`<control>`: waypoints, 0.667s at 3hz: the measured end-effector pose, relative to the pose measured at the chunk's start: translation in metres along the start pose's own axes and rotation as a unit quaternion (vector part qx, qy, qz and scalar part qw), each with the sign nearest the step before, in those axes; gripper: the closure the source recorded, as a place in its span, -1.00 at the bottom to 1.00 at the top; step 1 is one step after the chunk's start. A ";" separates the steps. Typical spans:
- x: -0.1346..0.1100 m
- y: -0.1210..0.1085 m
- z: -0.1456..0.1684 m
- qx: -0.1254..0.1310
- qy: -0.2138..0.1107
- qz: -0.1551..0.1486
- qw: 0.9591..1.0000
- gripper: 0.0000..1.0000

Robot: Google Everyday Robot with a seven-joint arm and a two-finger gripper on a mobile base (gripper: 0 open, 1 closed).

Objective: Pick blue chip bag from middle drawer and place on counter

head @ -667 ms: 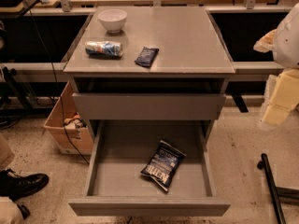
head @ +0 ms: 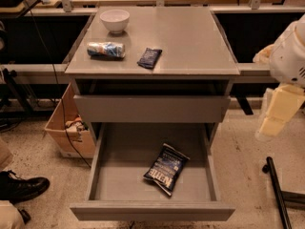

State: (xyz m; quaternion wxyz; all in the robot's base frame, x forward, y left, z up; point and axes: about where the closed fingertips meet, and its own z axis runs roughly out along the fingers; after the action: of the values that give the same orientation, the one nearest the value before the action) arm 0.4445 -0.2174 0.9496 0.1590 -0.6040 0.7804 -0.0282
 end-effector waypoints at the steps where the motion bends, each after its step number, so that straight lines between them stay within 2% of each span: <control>1: 0.012 0.001 0.063 -0.019 -0.019 0.001 1.000 -1.00; 2: 0.019 0.006 0.145 -0.040 -0.056 -0.016 0.997 -1.00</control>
Offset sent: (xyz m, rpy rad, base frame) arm 0.0482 0.0077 -0.2010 0.1693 0.0299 0.1194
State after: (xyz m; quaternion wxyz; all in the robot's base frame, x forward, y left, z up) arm 0.4753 -0.2123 0.8066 0.1781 -0.6231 0.7609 0.0344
